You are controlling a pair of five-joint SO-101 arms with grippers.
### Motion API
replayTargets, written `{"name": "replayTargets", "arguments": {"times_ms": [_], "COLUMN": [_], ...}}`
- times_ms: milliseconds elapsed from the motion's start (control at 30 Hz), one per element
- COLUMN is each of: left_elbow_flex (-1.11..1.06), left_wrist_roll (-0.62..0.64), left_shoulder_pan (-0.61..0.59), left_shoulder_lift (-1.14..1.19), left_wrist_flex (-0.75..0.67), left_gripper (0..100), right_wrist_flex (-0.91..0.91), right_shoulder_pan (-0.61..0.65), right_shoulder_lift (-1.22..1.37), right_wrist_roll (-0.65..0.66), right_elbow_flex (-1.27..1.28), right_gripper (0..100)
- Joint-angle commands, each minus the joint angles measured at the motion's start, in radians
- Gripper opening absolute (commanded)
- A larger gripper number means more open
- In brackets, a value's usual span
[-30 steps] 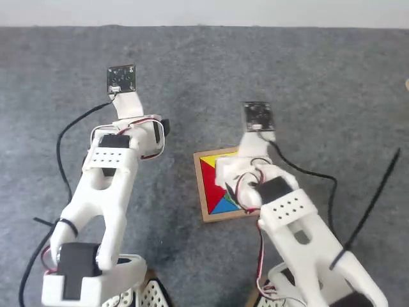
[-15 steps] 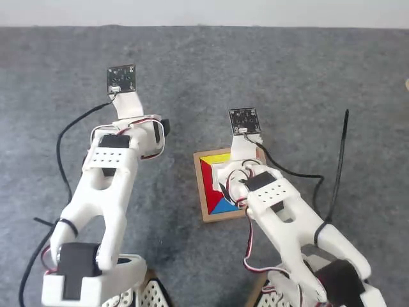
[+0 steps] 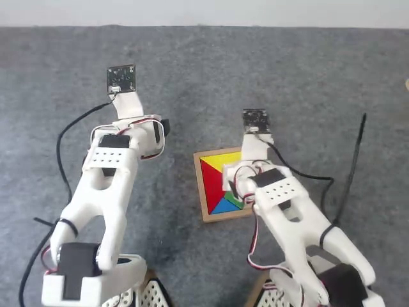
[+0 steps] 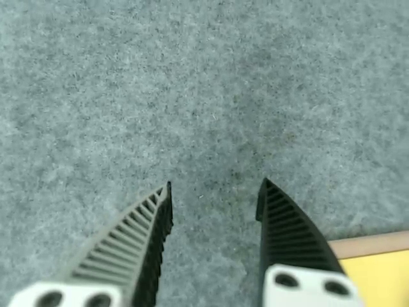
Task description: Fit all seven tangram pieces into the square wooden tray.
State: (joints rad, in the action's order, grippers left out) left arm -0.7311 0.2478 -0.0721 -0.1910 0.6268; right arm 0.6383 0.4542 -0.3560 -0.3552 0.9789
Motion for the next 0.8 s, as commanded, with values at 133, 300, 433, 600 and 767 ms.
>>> {"name": "replayTargets", "arguments": {"times_ms": [133,300,433,600,767], "left_elbow_flex": [0.008,0.01,0.008,0.007,0.005], "left_wrist_roll": [-0.012,-0.012,-0.012,-0.012,-0.012], "left_shoulder_pan": [0.005,0.005,0.005,0.005,0.005], "left_shoulder_lift": [-0.015,-0.015,-0.015,-0.015,-0.015], "left_wrist_flex": [-0.023,-0.023,-0.023,-0.023,-0.023], "left_gripper": [21,21,21,21,21], "right_wrist_flex": [0.039,0.048,0.048,0.048,0.05], "right_shoulder_pan": [-0.036,-0.036,-0.036,-0.038,-0.038], "right_shoulder_lift": [-0.065,-0.242,-0.406,-0.568,-0.607], "right_wrist_roll": [0.006,0.008,0.014,0.046,0.048], "right_elbow_flex": [0.028,0.149,0.227,0.278,0.293], "right_gripper": [12.0,12.0,12.0,12.1,12.1]}}
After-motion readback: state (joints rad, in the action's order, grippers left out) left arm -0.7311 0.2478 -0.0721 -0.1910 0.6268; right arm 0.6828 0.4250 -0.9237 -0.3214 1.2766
